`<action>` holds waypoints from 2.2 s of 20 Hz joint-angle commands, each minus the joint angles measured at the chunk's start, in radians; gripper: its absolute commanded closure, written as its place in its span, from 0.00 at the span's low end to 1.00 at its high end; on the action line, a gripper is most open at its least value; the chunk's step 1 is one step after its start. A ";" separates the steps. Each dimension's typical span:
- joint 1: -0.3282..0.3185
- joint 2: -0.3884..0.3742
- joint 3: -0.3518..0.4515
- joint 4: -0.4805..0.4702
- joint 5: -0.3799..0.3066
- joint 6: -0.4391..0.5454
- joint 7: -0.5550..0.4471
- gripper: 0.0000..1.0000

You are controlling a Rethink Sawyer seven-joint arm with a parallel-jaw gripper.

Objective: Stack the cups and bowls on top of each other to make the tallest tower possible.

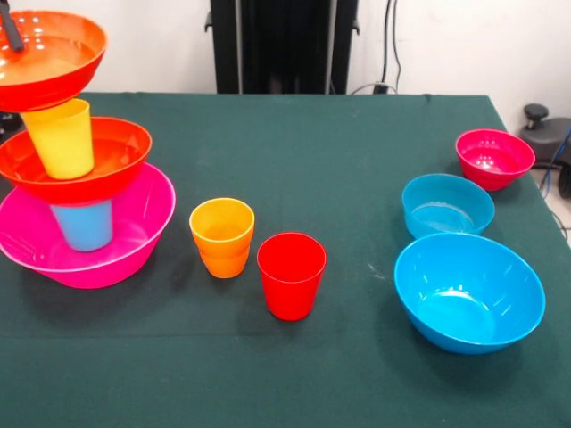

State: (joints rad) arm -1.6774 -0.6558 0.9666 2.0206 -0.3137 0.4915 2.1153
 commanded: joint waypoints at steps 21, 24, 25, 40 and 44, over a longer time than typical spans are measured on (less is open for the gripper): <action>0.019 0.080 0.010 0.057 -0.022 0.090 -0.116 1.00; 0.018 0.078 0.007 0.058 -0.027 0.086 -0.117 1.00; 0.018 0.079 0.006 0.058 -0.029 0.086 -0.119 1.00; 0.019 0.115 -0.018 0.051 -0.070 0.064 -0.132 1.00; 0.015 0.122 -0.016 0.058 -0.075 0.052 -0.128 1.00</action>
State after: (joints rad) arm -1.6990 -0.5893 0.9690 2.0215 -0.3147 0.4913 2.1153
